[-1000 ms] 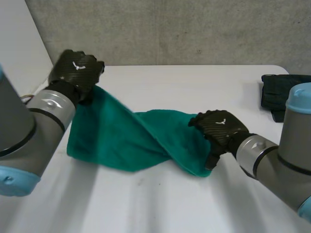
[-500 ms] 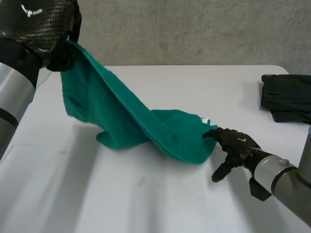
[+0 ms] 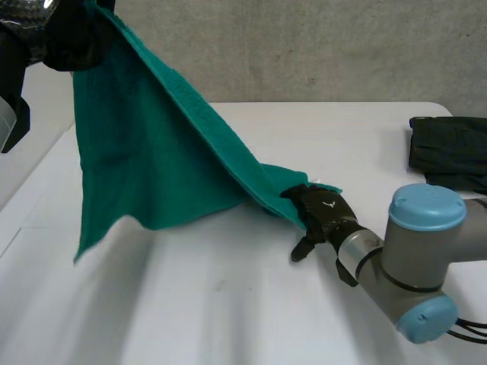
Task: Fold the laundry.
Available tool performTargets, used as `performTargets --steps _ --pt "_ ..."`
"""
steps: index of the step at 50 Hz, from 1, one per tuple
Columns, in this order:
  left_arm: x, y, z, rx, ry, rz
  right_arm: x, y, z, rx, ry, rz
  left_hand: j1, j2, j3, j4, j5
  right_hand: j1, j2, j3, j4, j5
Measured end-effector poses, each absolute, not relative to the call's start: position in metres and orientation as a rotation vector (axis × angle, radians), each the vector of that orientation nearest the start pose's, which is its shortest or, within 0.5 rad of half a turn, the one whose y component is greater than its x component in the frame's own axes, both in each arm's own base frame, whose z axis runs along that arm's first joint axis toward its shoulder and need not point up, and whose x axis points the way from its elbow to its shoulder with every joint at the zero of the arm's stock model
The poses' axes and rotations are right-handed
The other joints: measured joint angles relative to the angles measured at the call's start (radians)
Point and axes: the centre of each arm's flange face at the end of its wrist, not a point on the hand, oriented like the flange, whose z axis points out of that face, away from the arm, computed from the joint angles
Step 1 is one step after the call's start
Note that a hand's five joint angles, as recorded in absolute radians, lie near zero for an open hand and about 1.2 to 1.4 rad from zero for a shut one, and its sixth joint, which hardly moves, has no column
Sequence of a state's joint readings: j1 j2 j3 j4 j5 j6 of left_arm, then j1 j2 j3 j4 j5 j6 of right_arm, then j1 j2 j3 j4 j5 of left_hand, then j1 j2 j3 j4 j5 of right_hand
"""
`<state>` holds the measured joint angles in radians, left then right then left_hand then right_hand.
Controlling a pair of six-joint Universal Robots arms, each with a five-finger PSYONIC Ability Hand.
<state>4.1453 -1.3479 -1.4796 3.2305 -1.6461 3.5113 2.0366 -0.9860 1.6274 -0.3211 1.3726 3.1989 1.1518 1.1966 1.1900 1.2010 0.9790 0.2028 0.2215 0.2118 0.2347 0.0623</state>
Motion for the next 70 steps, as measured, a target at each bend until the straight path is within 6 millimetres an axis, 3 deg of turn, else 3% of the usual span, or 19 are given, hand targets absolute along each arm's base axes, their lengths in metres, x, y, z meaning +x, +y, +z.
performTargets --steps 9,16,17,20,25,30,33,36,37,38,40,46,49,55,59,61,62,66,70 --pt "-0.245 -0.158 0.416 0.696 1.647 -2.728 0.300 -0.281 0.121 -0.528 2.185 -1.634 0.000 0.001 0.001 0.000 0.000 0.112 0.124 0.147 0.124 0.114" --pt "-0.237 -0.152 0.424 0.655 1.613 -2.755 0.289 -0.309 0.147 -0.489 2.175 -1.792 0.000 0.002 0.004 0.000 0.000 0.172 0.205 0.226 0.201 0.184" --pt "-0.236 -0.151 0.426 0.648 1.606 -2.761 0.287 -0.312 0.150 -0.500 2.170 -1.802 0.000 0.002 0.004 0.000 0.000 0.388 0.471 0.465 0.440 0.415" --pt "-0.231 -0.148 0.430 0.626 1.585 -2.774 0.283 -0.321 0.153 -0.560 2.155 -1.794 0.000 0.002 0.004 0.000 0.000 0.737 0.873 0.872 0.852 0.823" --pt "-0.226 -0.149 0.433 0.594 1.572 -2.776 0.278 -0.327 0.156 -0.631 2.128 -1.735 0.000 0.002 0.004 0.000 0.000 0.789 0.953 0.971 0.953 0.924" --pt "-0.220 -0.155 0.433 0.559 1.573 -2.762 0.264 -0.337 0.171 -0.654 2.122 -1.688 0.000 0.002 0.004 0.000 0.000 0.789 0.953 0.971 0.955 0.924" --pt "-0.212 -0.168 0.430 0.510 1.587 -2.719 0.241 -0.345 0.215 -0.696 2.137 -1.738 0.000 0.002 0.004 0.000 0.000 0.789 0.953 0.971 0.955 0.924" --pt "-0.206 -0.177 0.426 0.482 1.597 -2.686 0.231 -0.344 0.243 -0.756 2.137 -1.789 0.000 0.002 0.004 0.000 0.000 0.789 0.953 0.971 0.955 0.924" --pt "-0.206 -0.177 0.426 0.482 1.597 -2.686 0.231 -0.344 0.243 -0.756 2.137 -1.789 0.000 0.002 0.004 0.000 0.000 0.789 0.953 0.971 0.955 0.924" --pt "-0.199 -0.188 0.421 0.456 1.614 -2.644 0.221 -0.334 0.281 -0.880 2.122 -1.873 0.000 0.002 0.004 0.000 0.000 0.789 0.953 0.971 0.955 0.924" --pt "-0.194 -0.197 0.415 0.448 1.632 -2.609 0.217 -0.320 0.312 -0.997 2.099 -1.947 0.000 0.002 0.004 0.000 0.000 0.789 0.953 0.971 0.955 0.926" --pt "-0.189 -0.220 0.394 0.472 1.715 -2.529 0.209 -0.271 0.374 -1.255 2.032 -2.095 0.000 0.002 0.004 0.000 0.000 0.789 0.953 0.971 0.955 0.927" --pt "-0.190 -0.235 0.376 0.497 1.798 -2.467 0.207 -0.252 0.383 -1.321 2.042 -2.079 0.000 0.002 0.004 0.000 0.000 0.789 0.953 0.971 0.955 0.929" --pt "-0.195 -0.264 0.335 0.550 1.970 -2.326 0.212 -0.242 0.365 -1.398 2.129 -1.901 0.000 0.002 0.004 0.000 0.000 0.789 0.953 0.971 0.955 0.930" --pt "-0.203 -0.295 0.283 0.615 2.139 -2.149 0.225 -0.254 0.322 -1.477 2.219 -1.650 0.000 0.002 0.004 0.000 0.000 0.789 0.953 0.971 0.955 0.930" --pt "-0.206 -0.303 0.269 0.634 2.172 -2.105 0.229 -0.261 0.305 -1.490 2.251 -1.565 0.000 0.002 0.004 0.000 0.000 0.789 0.953 0.971 0.955 0.930" --pt "-0.210 -0.315 0.251 0.662 2.208 -2.051 0.233 -0.272 0.286 -1.488 2.288 -1.488 0.000 0.002 0.004 0.000 0.000 0.789 0.953 0.971 0.955 0.930" --pt "-0.220 -0.341 0.224 0.709 2.231 -1.991 0.239 -0.303 0.251 -1.438 2.365 -1.430 0.000 0.002 0.004 0.000 0.000 0.789 0.953 0.971 0.955 0.930" --pt "-0.232 -0.375 0.231 0.687 2.080 -2.135 0.246 -0.348 0.240 -1.326 2.376 -1.634 0.000 0.002 0.004 0.000 0.000 0.789 0.953 0.971 0.955 0.930"
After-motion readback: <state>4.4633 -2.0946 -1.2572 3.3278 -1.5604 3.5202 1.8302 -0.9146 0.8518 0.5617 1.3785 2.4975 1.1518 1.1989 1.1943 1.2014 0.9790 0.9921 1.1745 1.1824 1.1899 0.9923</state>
